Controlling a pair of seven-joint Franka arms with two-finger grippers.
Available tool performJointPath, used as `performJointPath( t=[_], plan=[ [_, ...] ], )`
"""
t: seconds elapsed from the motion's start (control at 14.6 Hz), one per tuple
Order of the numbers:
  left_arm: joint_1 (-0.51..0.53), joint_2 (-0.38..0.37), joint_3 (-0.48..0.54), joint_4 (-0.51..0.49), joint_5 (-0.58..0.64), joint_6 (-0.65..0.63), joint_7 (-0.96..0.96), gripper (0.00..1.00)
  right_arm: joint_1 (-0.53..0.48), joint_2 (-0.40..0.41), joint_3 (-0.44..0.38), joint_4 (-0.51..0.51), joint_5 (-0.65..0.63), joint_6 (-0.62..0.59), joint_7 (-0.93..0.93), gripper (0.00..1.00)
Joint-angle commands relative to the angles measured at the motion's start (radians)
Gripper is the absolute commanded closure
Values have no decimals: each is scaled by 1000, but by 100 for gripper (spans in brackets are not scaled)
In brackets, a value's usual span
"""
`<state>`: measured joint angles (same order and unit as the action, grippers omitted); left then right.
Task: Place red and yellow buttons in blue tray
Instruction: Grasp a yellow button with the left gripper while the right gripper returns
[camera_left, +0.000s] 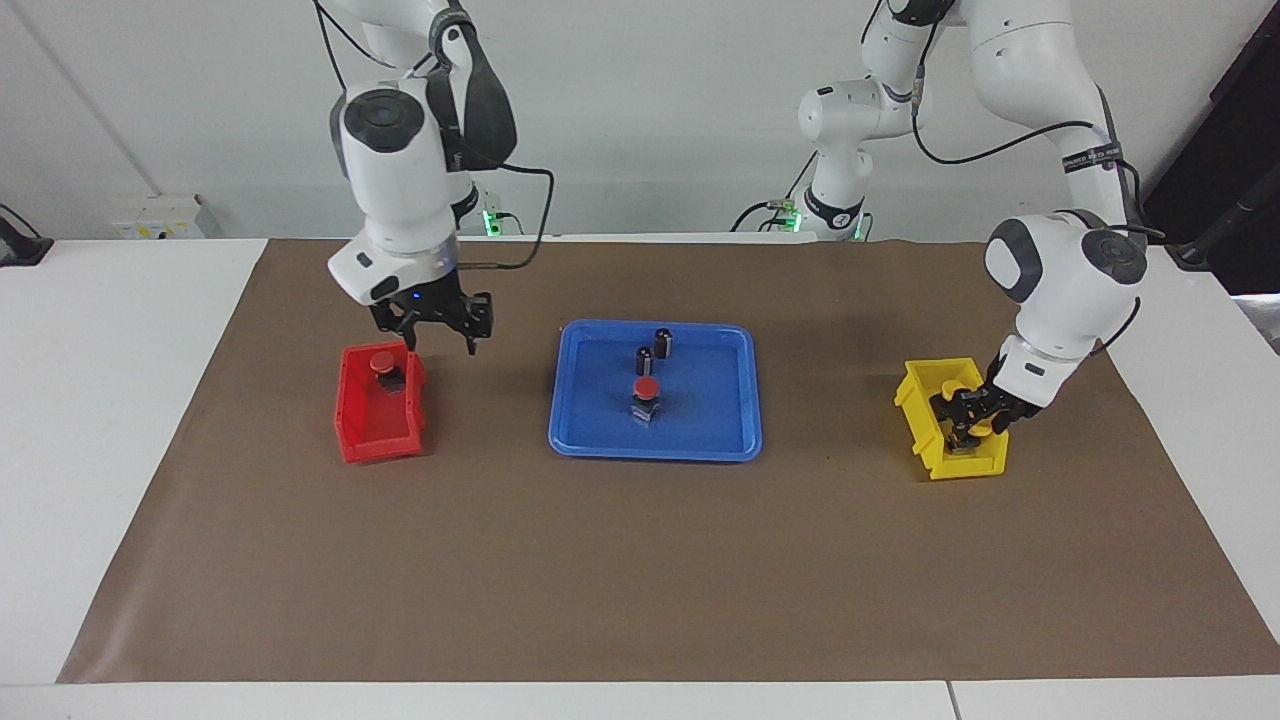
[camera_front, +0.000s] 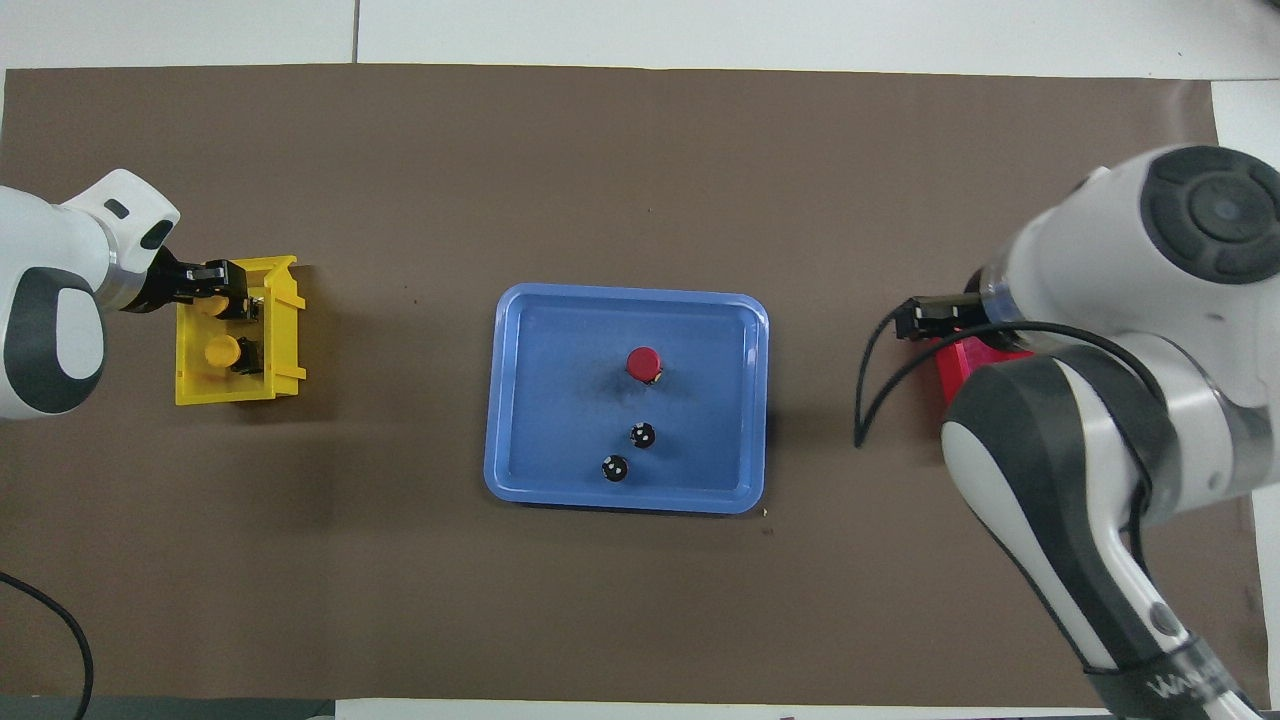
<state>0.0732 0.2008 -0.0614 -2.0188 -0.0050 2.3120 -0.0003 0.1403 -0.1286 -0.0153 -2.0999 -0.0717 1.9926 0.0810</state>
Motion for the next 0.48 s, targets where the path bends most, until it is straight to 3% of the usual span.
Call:
performJointPath(
  t=[0.0, 0.07, 0.21, 0.41],
  plan=[
    [8, -9, 0, -20, -1, 26, -14, 88, -126, -150, 11, -281, 55, 179, -218, 17],
    [11, -8, 0, -11, -1, 15, -15, 97, -140, -149, 11, -290, 56, 190, -246, 17],
    [2, -6, 0, 55, -4, -78, -38, 98, -157, -116, 9, -292, 55, 201, -279, 17],
    [-16, -3, -9, 337, -9, -444, -121, 98, -200, -75, 11, -293, 58, 250, -317, 20]
  ],
)
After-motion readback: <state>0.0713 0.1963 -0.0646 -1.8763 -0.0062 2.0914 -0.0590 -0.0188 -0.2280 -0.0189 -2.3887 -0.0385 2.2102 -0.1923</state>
